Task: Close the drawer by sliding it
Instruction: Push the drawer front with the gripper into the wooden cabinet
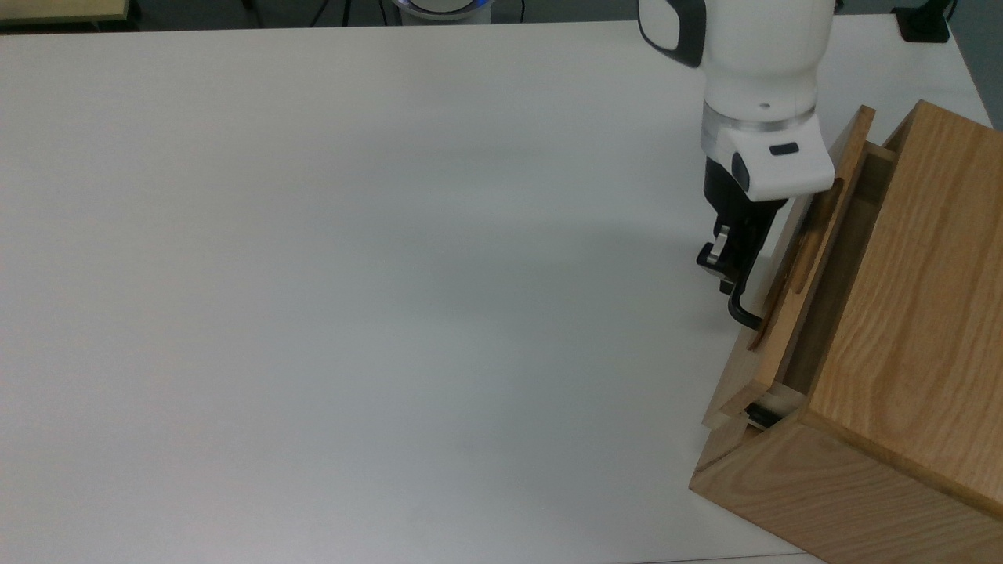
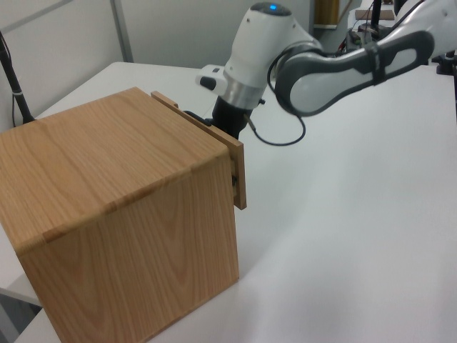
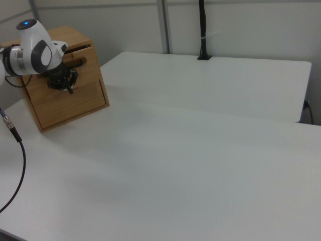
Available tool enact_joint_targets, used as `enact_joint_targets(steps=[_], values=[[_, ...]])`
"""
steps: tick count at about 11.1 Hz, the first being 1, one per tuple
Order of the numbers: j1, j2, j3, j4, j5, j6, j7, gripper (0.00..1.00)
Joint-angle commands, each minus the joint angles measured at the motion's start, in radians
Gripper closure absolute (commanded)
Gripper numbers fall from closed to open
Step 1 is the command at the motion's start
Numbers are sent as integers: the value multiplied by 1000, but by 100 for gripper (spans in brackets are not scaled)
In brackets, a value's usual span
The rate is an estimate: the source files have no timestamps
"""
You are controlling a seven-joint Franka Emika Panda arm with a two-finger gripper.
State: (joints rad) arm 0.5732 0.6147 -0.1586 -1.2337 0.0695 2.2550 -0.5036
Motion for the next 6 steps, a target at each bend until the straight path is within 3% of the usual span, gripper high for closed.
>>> enact_joint_targets(steps=[1, 4, 6], values=[[20, 33, -15, 65, 42, 0, 27, 100], [17, 36, -15, 65, 87, 89, 81, 100], [19, 39, -15, 65, 156, 126, 122, 100]])
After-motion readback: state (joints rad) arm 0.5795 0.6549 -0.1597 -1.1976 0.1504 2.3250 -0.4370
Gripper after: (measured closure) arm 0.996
